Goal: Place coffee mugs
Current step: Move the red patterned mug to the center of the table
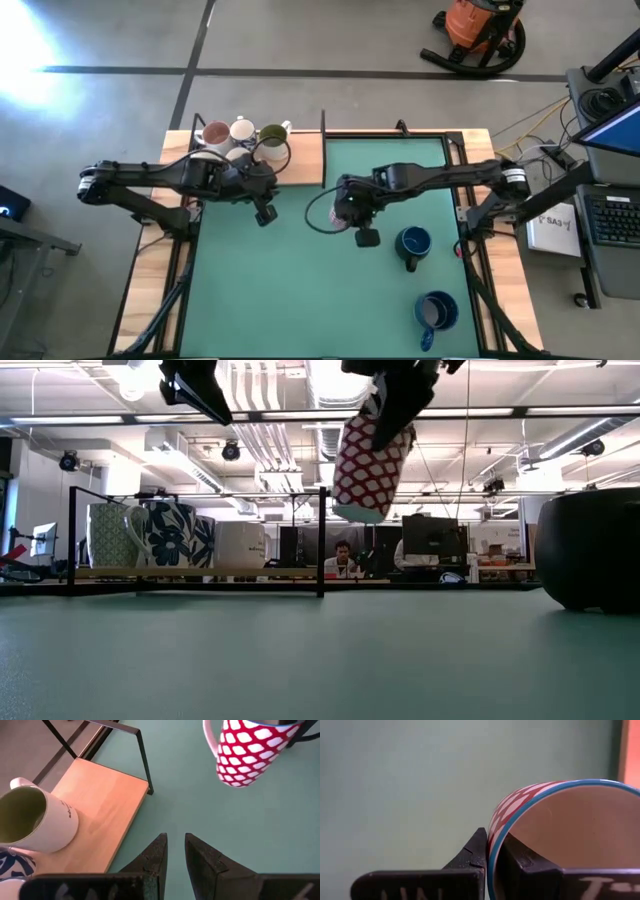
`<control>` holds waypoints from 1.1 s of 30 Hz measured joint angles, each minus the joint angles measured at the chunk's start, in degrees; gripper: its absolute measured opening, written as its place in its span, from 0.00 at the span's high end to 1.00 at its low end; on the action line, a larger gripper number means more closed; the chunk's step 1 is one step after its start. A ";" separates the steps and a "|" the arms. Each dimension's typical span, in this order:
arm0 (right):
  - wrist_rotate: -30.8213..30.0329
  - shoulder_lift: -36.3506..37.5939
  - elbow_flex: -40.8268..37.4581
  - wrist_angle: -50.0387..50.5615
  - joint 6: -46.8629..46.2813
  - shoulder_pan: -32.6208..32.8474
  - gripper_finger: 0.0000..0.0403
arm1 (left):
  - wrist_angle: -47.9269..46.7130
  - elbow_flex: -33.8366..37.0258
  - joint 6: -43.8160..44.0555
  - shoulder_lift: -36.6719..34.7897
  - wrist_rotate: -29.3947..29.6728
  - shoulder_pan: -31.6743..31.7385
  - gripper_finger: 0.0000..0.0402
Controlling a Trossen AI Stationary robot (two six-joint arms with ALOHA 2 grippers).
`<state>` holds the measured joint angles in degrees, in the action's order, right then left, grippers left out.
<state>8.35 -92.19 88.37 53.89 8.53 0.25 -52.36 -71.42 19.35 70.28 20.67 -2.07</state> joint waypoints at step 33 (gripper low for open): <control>-0.82 -21.83 10.37 -16.83 19.22 -6.38 0.97 | -2.42 3.66 1.77 -3.04 0.87 -0.20 0.88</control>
<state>7.53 -114.02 98.74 37.06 27.75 -6.13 -54.78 -67.76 21.12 67.24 21.54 -2.26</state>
